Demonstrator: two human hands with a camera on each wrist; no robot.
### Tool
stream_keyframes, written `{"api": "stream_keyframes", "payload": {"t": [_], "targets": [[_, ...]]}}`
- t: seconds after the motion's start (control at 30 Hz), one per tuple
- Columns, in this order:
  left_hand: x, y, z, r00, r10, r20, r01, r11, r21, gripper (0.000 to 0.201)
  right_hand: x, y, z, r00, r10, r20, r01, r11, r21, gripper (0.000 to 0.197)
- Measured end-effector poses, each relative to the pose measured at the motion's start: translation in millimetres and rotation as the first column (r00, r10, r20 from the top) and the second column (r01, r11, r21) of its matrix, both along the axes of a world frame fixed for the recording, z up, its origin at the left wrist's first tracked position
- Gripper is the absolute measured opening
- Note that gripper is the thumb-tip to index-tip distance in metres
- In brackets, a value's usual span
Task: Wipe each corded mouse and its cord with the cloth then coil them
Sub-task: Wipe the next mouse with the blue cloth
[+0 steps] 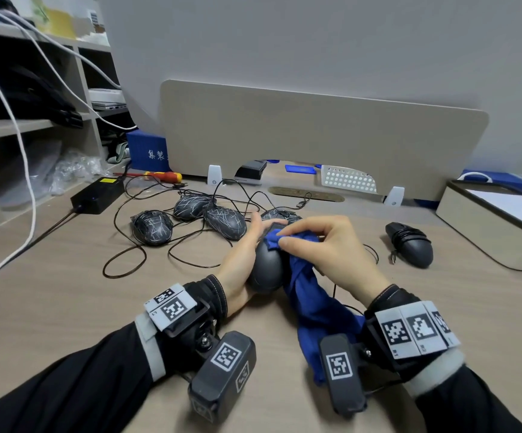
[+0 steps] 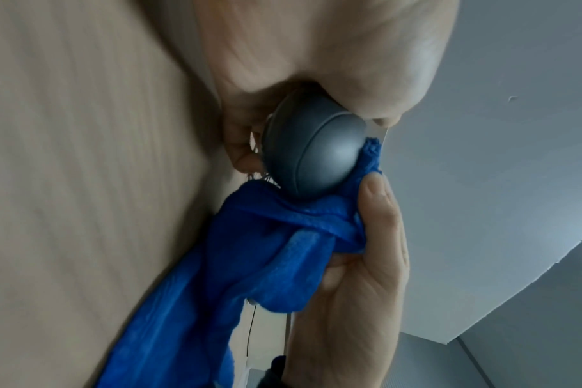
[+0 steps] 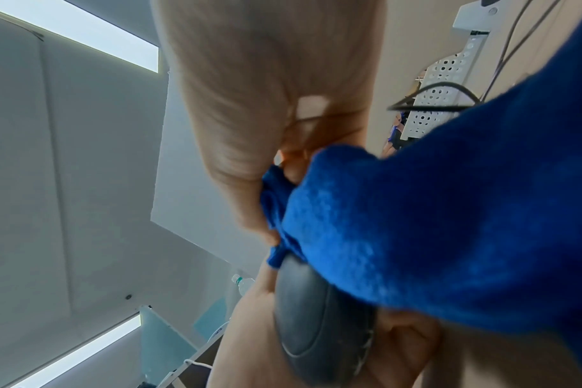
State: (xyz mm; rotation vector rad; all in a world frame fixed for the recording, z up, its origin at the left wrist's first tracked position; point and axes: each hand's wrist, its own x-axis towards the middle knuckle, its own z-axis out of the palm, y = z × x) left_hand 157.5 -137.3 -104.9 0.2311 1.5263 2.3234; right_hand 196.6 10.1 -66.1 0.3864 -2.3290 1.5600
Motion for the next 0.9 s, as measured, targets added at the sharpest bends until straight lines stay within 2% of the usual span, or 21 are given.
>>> {"api": "stream_keyframes", "payload": {"t": [0.07, 0.13, 0.23, 0.3, 0.33, 0.43, 0.5, 0.57, 0.67, 0.73, 0.83, 0.9], "targets": [[2, 3, -1, 0.999, -0.023, -0.031, 0.023, 1.000, -0.013, 0.058, -5, 4, -3, 0.994, -0.098, -0.054, 0.098, 0.995, -0.007, 0.013], [4, 4, -2, 0.997, -0.054, -0.047, 0.054, 0.999, -0.010, 0.054, -6, 5, -4, 0.988, -0.122, -0.091, 0.122, 0.992, -0.004, 0.015], [3, 5, -3, 0.994, -0.072, -0.083, 0.073, 0.997, 0.007, 0.053, 1, -1, -2, 0.994, 0.077, -0.080, -0.074, 0.997, 0.037, 0.016], [2, 4, -2, 0.993, -0.090, -0.082, 0.091, 0.996, 0.008, 0.057, 2, -2, -1, 0.989, 0.138, -0.051, -0.134, 0.987, 0.088, 0.017], [2, 4, -1, 0.992, -0.096, -0.085, 0.096, 0.995, 0.002, 0.058, 0, -2, -1, 0.992, 0.116, -0.043, -0.113, 0.991, 0.073, 0.017], [5, 5, -1, 0.988, -0.122, -0.091, 0.120, 0.992, -0.031, 0.059, -7, 6, -4, 0.992, -0.099, -0.076, 0.100, 0.995, 0.010, 0.020], [9, 6, 0, 0.982, -0.151, -0.110, 0.148, 0.988, -0.034, 0.058, -10, 10, -6, 0.982, -0.174, -0.077, 0.175, 0.985, 0.008, 0.021], [8, 6, 0, 0.984, -0.140, -0.110, 0.139, 0.990, -0.014, 0.057, -7, 8, -6, 0.986, -0.152, -0.071, 0.154, 0.988, 0.028, 0.017], [2, 3, 0, 0.995, -0.091, -0.052, 0.096, 0.990, 0.102, 0.057, -2, 2, -1, 0.999, -0.037, -0.019, 0.038, 0.999, 0.035, 0.016], [-1, 0, -1, 0.997, -0.066, 0.028, 0.060, 0.985, 0.163, 0.049, -1, 1, -3, 0.997, -0.073, 0.012, 0.074, 0.997, -0.038, 0.015], [0, 0, -3, 0.993, -0.102, 0.061, 0.092, 0.985, 0.148, 0.027, -1, 0, -5, 0.982, -0.169, 0.078, 0.179, 0.973, -0.148, 0.008], [0, -1, -4, 0.990, -0.122, 0.069, 0.111, 0.985, 0.134, 0.027, 1, -2, -5, 0.980, -0.157, 0.126, 0.175, 0.974, -0.147, 0.005]]}}
